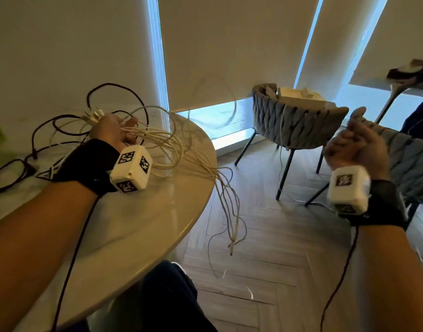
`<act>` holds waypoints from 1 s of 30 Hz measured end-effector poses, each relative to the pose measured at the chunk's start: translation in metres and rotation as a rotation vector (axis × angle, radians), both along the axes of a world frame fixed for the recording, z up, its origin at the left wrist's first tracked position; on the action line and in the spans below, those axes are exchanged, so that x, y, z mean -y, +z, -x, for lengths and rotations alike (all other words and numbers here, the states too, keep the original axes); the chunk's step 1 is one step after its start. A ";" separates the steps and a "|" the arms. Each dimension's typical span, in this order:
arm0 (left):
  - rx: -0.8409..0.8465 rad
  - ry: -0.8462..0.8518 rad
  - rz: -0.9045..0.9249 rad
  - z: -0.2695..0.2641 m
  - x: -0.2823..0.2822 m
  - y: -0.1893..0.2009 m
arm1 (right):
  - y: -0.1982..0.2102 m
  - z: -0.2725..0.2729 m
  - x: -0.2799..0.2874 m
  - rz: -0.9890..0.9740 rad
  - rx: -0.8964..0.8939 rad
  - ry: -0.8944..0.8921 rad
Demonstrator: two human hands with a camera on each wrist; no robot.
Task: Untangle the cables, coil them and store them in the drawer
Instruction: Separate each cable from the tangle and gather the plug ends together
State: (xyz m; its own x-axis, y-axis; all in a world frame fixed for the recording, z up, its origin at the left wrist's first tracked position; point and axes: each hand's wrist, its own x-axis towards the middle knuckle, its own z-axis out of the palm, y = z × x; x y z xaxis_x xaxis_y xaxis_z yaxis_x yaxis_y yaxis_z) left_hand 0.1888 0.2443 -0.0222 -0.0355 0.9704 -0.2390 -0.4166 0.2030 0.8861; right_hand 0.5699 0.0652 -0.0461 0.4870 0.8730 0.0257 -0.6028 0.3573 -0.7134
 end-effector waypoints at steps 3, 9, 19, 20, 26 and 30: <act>-0.012 -0.137 -0.089 0.001 0.001 0.008 | -0.010 0.036 -0.009 0.209 0.409 0.089; -0.332 -0.482 -0.321 -0.028 0.041 0.033 | -0.012 0.121 -0.045 0.330 1.270 0.170; -0.256 -0.455 -0.323 -0.013 0.041 0.046 | -0.052 0.110 -0.060 0.534 1.697 0.251; -0.235 -0.442 -0.308 -0.010 0.039 0.046 | -0.052 0.102 -0.057 0.544 1.689 0.229; -0.040 -0.402 -0.253 0.010 0.022 0.049 | -0.097 0.040 -0.043 0.827 1.796 -0.134; -0.035 -0.414 -0.290 0.007 0.023 0.052 | -0.119 0.024 -0.031 0.760 1.553 -0.401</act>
